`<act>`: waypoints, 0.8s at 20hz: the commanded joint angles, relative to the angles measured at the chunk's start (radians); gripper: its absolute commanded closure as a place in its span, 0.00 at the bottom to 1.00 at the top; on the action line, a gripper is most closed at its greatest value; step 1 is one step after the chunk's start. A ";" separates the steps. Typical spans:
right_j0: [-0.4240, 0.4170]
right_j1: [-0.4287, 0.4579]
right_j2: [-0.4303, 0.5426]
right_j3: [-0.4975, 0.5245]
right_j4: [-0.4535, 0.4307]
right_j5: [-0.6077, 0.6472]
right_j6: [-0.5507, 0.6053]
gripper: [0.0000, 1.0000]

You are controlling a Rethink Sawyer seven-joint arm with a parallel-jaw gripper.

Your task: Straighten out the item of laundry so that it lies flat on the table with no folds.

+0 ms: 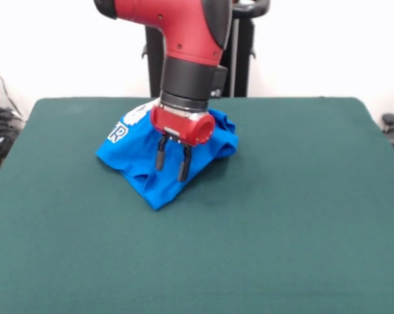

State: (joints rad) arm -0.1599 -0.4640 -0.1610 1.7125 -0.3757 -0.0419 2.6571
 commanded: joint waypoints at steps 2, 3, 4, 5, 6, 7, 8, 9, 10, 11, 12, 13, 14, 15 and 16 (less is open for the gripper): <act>0.098 0.046 -0.070 -0.072 -0.065 0.144 -0.065 0.00; 0.103 0.036 -0.075 -0.065 -0.066 0.152 -0.062 0.00; 0.113 0.026 -0.079 -0.055 -0.063 0.160 -0.054 0.00; 0.120 0.022 -0.085 -0.050 -0.062 0.163 -0.047 0.00; 0.124 0.019 -0.088 -0.045 -0.063 0.164 -0.041 0.00; 0.129 0.023 -0.094 -0.043 -0.063 0.160 -0.032 0.00; 0.138 0.029 -0.104 -0.039 -0.062 0.148 -0.018 0.00; 0.157 0.048 -0.128 -0.044 -0.057 0.128 -0.001 0.00; 0.176 0.066 -0.152 -0.050 -0.052 0.108 0.017 0.00; 0.194 0.088 -0.176 -0.056 -0.043 0.088 0.034 0.00; 0.212 0.108 -0.200 -0.059 -0.033 0.069 0.049 0.00; 0.220 0.120 -0.208 -0.058 -0.027 0.058 0.058 0.00; 0.240 0.132 -0.234 -0.056 -0.017 0.039 0.072 0.00; 0.254 0.140 -0.251 -0.054 -0.009 0.026 0.082 0.00; 0.273 0.147 -0.276 -0.051 0.001 0.008 0.094 0.00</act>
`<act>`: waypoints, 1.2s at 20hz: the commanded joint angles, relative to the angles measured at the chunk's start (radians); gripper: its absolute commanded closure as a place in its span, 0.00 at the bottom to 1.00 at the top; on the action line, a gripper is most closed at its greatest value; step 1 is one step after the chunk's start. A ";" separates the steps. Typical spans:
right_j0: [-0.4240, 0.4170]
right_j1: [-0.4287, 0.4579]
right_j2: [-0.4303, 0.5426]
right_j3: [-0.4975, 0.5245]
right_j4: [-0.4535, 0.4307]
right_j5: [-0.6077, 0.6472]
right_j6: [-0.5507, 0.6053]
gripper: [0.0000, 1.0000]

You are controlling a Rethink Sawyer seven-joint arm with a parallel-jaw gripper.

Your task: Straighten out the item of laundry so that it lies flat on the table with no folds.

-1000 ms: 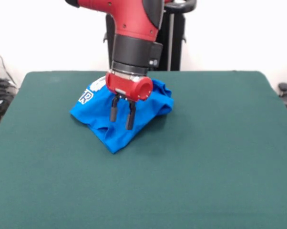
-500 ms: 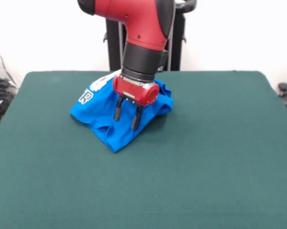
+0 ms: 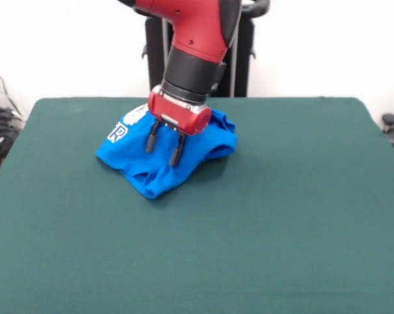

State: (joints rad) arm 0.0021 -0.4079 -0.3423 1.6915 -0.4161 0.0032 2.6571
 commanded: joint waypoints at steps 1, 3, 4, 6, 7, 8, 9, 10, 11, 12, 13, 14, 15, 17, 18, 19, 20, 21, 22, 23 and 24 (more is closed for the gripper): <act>0.132 0.108 -0.120 -0.034 0.056 -0.058 0.108 0.00; 0.182 0.176 -0.185 -0.056 0.112 -0.124 0.148 0.00; 0.206 0.218 -0.214 -0.069 0.152 -0.160 0.168 0.00; 0.226 0.250 -0.239 -0.067 0.206 -0.208 0.178 0.00; 0.236 0.266 -0.252 -0.066 0.233 -0.232 0.183 0.00; 0.246 0.281 -0.264 -0.065 0.260 -0.256 0.187 0.00; 0.239 0.273 -0.255 -0.058 0.265 -0.266 0.175 0.00; 0.232 0.264 -0.245 -0.051 0.269 -0.275 0.163 0.00; 0.225 0.256 -0.235 -0.044 0.274 -0.284 0.150 0.00; 0.226 0.234 -0.230 -0.028 0.272 -0.278 0.141 0.00; 0.226 0.211 -0.226 -0.014 0.268 -0.266 0.132 0.00; 0.227 0.187 -0.223 0.000 0.264 -0.253 0.123 0.00; 0.227 0.164 -0.219 0.014 0.260 -0.241 0.114 0.00; 0.212 0.081 -0.194 0.045 0.222 -0.201 0.091 0.00; 0.196 0.036 -0.171 0.058 0.195 -0.179 0.078 0.00; 0.177 -0.008 -0.143 0.069 0.172 -0.156 0.067 0.00; 0.164 -0.053 -0.121 0.083 0.153 -0.131 0.054 0.00; 0.144 -0.097 -0.089 0.095 0.133 -0.099 0.038 0.00; 0.129 -0.139 -0.066 0.109 0.118 -0.072 0.025 0.00; 0.117 -0.175 -0.045 0.121 0.107 -0.040 0.012 0.00; 0.107 -0.211 -0.030 0.133 0.100 -0.010 0.000 0.00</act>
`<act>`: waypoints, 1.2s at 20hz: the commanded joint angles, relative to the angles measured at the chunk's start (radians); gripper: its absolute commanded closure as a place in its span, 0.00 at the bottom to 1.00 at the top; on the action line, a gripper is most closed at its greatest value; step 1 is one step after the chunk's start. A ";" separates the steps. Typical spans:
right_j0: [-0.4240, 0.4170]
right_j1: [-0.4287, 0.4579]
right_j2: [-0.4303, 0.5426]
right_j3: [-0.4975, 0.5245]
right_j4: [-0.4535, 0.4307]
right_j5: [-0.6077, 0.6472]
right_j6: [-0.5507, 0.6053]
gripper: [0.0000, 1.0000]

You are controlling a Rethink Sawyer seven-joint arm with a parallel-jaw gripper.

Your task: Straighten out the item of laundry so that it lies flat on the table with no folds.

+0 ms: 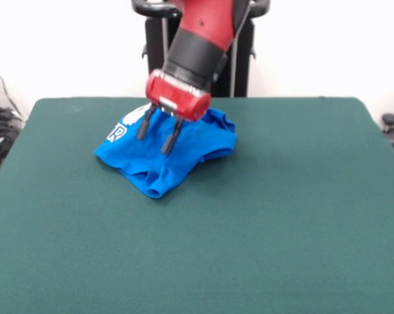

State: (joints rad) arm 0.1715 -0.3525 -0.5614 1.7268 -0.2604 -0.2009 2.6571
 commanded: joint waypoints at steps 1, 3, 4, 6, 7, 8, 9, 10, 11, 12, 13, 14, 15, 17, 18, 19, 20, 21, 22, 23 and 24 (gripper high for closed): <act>-0.071 -0.298 0.203 0.109 -0.061 0.221 -0.011 0.00; -0.096 -0.359 0.233 0.133 -0.074 0.267 -0.034 0.00; -0.105 -0.384 0.247 0.146 -0.079 0.284 -0.042 0.00; -0.124 -0.417 0.270 0.161 -0.087 0.305 -0.051 0.00; -0.124 -0.419 0.271 0.162 -0.088 0.309 -0.052 0.00; -0.120 -0.413 0.267 0.157 -0.089 0.308 -0.048 0.00; -0.108 -0.386 0.253 0.150 -0.088 0.284 -0.030 0.00; -0.099 -0.361 0.241 0.142 -0.088 0.264 -0.017 0.00; -0.084 -0.323 0.223 0.132 -0.084 0.231 0.004 0.00; -0.073 -0.290 0.208 0.124 -0.080 0.201 0.021 0.00; -0.064 -0.256 0.196 0.118 -0.074 0.167 0.036 0.00; -0.059 -0.229 0.190 0.113 -0.069 0.140 0.047 0.00; -0.050 -0.205 0.180 0.109 -0.061 0.118 0.057 0.00; -0.034 -0.162 0.162 0.101 -0.045 0.081 0.073 0.00; -0.023 -0.143 0.151 0.096 -0.035 0.066 0.080 0.00; -0.016 -0.126 0.143 0.092 -0.026 0.054 0.085 0.00; -0.005 -0.109 0.133 0.090 -0.016 0.040 0.091 0.00; 0.003 -0.092 0.125 0.086 -0.005 0.026 0.096 0.00; 0.002 -0.082 0.124 0.081 0.000 0.018 0.097 0.00; 0.011 -0.062 0.114 0.075 0.013 0.004 0.102 0.00; 0.022 -0.043 0.106 0.071 0.028 -0.010 0.107 0.00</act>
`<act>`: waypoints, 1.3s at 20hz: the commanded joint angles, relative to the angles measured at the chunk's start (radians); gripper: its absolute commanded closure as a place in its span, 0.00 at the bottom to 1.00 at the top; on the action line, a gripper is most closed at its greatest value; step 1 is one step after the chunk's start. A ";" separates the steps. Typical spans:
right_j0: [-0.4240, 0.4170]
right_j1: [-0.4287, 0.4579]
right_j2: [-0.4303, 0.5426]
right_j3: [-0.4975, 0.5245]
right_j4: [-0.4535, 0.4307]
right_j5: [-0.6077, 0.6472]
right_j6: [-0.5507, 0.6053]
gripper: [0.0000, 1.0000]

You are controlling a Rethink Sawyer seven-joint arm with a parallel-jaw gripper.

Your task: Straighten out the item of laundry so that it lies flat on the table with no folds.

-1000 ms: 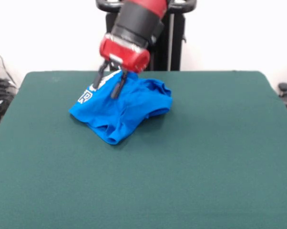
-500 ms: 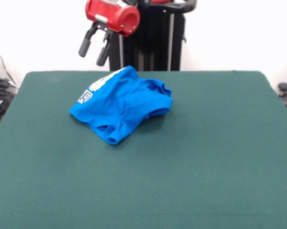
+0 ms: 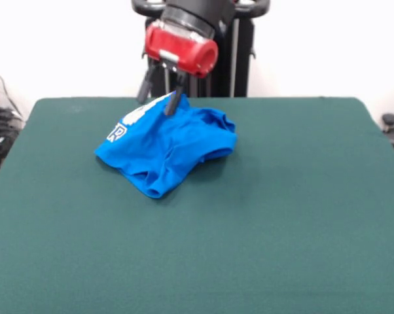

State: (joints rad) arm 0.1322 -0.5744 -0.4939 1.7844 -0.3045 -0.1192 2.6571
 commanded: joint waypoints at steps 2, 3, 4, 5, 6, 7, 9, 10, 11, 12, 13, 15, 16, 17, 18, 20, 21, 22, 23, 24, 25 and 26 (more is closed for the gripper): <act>0.086 0.228 0.013 -0.001 0.114 -0.121 0.116 0.00; 0.099 0.255 -0.001 -0.009 0.136 -0.137 0.119 0.00; 0.113 0.280 -0.015 -0.016 0.158 -0.151 0.119 0.00; 0.131 0.308 -0.036 -0.021 0.185 -0.167 0.118 0.00; 0.148 0.333 -0.060 -0.025 0.210 -0.182 0.117 0.00; 0.153 0.344 -0.071 -0.023 0.224 -0.190 0.112 0.00; 0.159 0.351 -0.091 -0.017 0.233 -0.196 0.094 0.00; 0.161 0.351 -0.099 -0.011 0.234 -0.197 0.087 0.00; 0.165 0.349 -0.106 -0.004 0.235 -0.192 0.082 0.00; 0.172 0.342 -0.117 0.005 0.235 -0.184 0.077 0.00; 0.178 0.339 -0.127 0.012 0.236 -0.175 0.074 0.00; 0.174 0.315 -0.137 0.019 0.213 -0.150 0.059 0.00; 0.170 0.307 -0.132 0.024 0.198 -0.141 0.055 0.00; 0.165 0.298 -0.127 0.029 0.184 -0.133 0.052 0.00; 0.174 0.296 -0.140 0.038 0.185 -0.132 0.052 0.00; 0.187 0.299 -0.166 0.050 0.192 -0.140 0.055 0.00; 0.182 0.301 -0.163 0.051 0.189 -0.149 0.056 0.00; 0.177 0.305 -0.158 0.048 0.190 -0.156 0.059 0.00; 0.181 0.321 -0.158 0.044 0.202 -0.170 0.066 0.00; 0.190 0.334 -0.164 0.044 0.218 -0.182 0.074 0.00; 0.197 0.354 -0.165 0.039 0.237 -0.192 0.083 0.00; 0.202 0.371 -0.166 0.034 0.252 -0.200 0.090 0.00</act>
State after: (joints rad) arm 0.2800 -0.2725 -0.6849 1.8019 -0.1418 -0.2678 2.6571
